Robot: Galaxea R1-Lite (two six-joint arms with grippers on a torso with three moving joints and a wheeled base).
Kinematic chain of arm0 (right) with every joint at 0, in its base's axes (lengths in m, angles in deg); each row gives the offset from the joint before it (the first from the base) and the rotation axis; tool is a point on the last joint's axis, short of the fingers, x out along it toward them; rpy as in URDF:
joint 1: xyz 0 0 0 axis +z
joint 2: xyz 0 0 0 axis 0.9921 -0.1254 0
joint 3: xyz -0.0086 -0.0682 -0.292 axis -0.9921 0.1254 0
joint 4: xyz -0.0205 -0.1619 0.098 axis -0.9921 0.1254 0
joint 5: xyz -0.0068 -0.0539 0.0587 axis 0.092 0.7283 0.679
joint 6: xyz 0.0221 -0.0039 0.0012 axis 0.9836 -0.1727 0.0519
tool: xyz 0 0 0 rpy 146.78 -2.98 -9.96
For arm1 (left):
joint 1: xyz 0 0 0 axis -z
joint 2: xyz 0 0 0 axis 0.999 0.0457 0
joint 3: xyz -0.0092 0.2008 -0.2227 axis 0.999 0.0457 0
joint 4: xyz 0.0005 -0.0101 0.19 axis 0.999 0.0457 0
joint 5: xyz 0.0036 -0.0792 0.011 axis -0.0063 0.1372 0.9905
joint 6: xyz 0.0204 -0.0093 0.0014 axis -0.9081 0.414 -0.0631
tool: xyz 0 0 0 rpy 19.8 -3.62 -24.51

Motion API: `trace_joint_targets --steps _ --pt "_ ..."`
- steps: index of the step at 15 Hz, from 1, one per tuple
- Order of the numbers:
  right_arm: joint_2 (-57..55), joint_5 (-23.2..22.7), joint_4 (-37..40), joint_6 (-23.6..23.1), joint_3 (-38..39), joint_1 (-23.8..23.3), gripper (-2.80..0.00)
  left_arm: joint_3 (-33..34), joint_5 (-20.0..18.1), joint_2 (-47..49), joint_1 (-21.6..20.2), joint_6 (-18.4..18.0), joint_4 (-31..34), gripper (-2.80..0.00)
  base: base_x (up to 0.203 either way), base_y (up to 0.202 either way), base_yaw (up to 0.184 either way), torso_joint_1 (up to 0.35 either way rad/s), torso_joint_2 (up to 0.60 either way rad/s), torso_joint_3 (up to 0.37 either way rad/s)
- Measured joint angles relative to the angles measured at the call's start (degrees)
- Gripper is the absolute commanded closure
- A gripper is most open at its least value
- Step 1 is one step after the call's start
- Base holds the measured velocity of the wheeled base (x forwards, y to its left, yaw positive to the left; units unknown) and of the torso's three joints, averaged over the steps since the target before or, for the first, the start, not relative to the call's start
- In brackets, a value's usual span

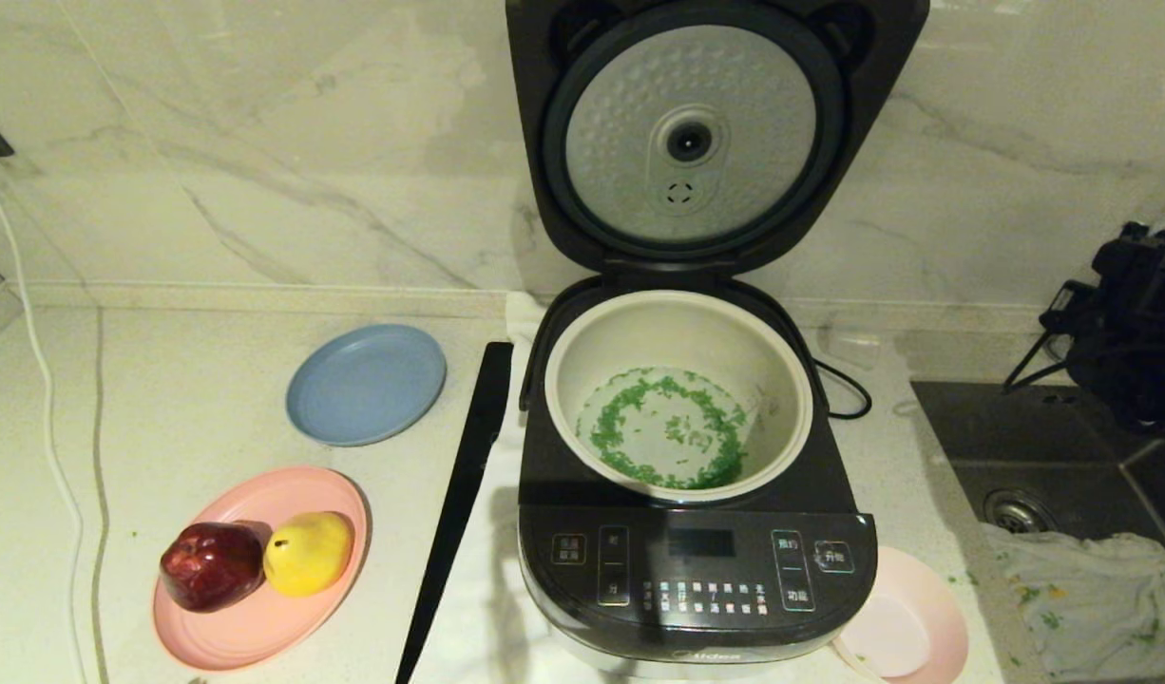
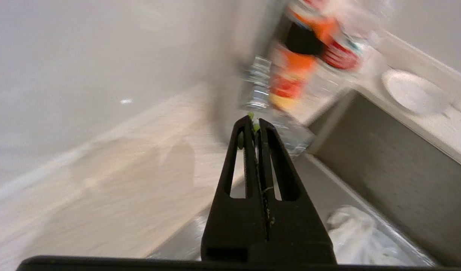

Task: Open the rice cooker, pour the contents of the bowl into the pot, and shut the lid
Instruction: Turn off the tap, then close the rice cooker

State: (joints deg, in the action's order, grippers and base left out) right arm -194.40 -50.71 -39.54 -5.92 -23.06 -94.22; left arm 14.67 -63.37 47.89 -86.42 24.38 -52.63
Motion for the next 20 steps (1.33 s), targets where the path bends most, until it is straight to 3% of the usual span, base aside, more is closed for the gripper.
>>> trace_joint_targets --steps 3,7,9,12,16,18,20 --pt "8.8 -2.8 9.4 0.3 -0.9 5.7 0.0 0.0 0.0 0.0 0.0 0.0 0.0 0.0 0.0 0.0 0.0 0.0 0.0 0.0" --pt "15.7 -9.8 28.2 5.0 -11.8 11.8 0.0 0.0 0.0 0.0 0.0 0.0 0.0 0.0 0.0 0.0 0.0 0.0 0.0 0.0" --pt "17.8 -18.4 39.8 10.7 -19.3 12.9 0.0 0.0 0.0 0.0 0.0 0.0 0.0 0.0 0.0 0.0 0.0 0.0 0.0 0.0" --pt "19.3 -36.7 53.7 20.3 -28.5 12.7 0.0 0.0 0.0 0.0 0.0 0.0 0.0 0.0 0.0 0.0 0.0 0.0 0.0 0.0" --pt "18.9 -58.7 55.4 28.7 -33.0 10.2 0.0 0.0 0.0 0.0 0.0 0.0 0.0 0.0 0.0 0.0 0.0 0.0 0.0 0.0" --pt "17.7 -64.0 51.2 30.3 -33.4 9.5 0.0 0.0 0.0 0.0 0.0 0.0 0.0 0.0 0.0 0.0 0.0 0.0 0.0 0.0" --pt "16.4 -65.6 46.2 30.3 -33.6 9.4 0.0 0.0 0.0 0.0 0.0 0.0 0.0 0.0 0.0 0.0 0.0 0.0 0.0 0.0"
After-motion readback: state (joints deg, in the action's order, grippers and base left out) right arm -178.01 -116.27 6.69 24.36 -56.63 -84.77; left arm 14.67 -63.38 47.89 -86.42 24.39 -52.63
